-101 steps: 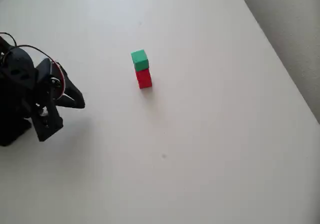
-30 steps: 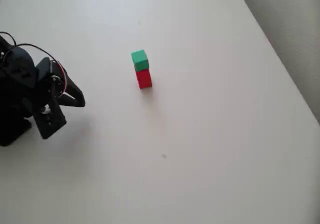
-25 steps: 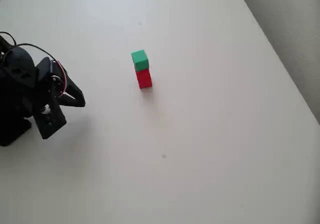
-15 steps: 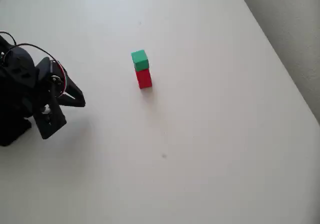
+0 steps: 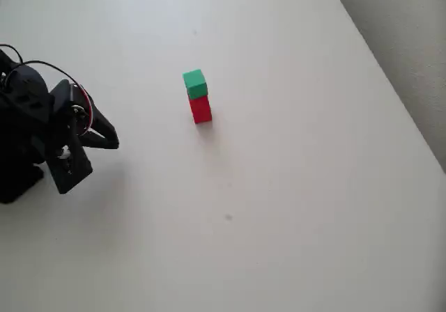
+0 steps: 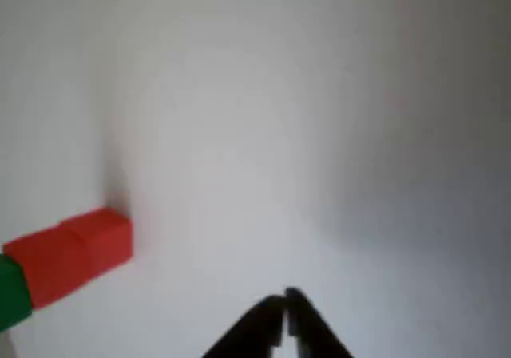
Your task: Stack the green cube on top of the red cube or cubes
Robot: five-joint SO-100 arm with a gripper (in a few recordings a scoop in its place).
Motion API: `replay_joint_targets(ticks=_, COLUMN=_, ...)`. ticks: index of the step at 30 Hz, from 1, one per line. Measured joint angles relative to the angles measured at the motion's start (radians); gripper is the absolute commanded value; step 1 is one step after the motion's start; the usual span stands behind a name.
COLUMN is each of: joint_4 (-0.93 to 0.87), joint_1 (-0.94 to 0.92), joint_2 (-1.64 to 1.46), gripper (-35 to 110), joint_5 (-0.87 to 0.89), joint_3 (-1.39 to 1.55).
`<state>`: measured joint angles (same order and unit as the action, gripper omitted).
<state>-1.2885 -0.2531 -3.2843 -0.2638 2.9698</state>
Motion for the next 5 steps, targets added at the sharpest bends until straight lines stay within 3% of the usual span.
replay_joint_targets(ticks=5, joint_4=0.000, joint_1=0.000, joint_2=0.000, gripper=-2, joint_5=0.000, joint_3=0.000)
